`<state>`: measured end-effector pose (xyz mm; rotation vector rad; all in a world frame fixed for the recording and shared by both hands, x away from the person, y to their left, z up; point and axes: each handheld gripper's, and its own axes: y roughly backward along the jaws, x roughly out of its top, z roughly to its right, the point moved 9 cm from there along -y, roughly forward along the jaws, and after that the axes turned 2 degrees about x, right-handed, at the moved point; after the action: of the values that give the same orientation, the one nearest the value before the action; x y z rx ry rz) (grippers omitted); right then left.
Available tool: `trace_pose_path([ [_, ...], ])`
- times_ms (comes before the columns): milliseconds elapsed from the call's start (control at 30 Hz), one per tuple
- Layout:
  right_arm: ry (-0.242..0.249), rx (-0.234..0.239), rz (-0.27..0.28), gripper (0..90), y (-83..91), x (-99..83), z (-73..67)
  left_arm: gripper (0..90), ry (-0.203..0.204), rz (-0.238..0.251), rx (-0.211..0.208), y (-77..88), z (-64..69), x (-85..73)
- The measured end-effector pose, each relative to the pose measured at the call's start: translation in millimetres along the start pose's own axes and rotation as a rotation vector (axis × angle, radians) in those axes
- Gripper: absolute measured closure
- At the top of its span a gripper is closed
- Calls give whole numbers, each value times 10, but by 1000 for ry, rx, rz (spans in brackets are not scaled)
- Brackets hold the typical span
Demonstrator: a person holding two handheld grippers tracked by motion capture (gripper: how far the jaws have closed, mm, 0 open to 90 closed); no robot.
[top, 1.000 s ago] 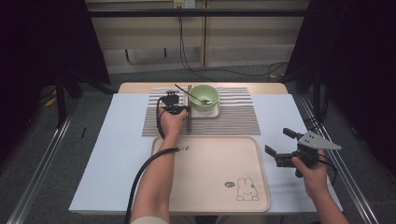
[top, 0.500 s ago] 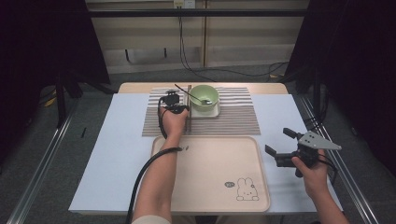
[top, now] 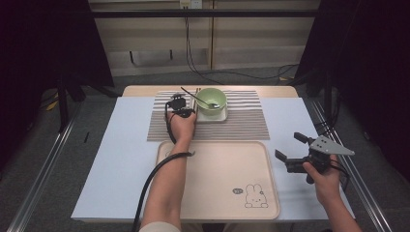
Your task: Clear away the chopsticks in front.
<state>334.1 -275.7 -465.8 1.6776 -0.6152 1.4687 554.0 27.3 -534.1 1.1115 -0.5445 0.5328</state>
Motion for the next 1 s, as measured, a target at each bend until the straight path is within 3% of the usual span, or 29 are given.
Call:
trace_pose_path([
  [167,-7,-4,7,11,1,6,8,859,42,17,20,55,-20,37],
  [367,-1,-5,9,11,-2,3,15,859,98,43,-20,211,-61,85],
  [567,-8,-6,14,11,-5,11,15,860,141,55,-30,374,-164,71],
  [1000,-8,-1,18,11,-39,25,5,860,212,105,-76,710,-373,55],
])
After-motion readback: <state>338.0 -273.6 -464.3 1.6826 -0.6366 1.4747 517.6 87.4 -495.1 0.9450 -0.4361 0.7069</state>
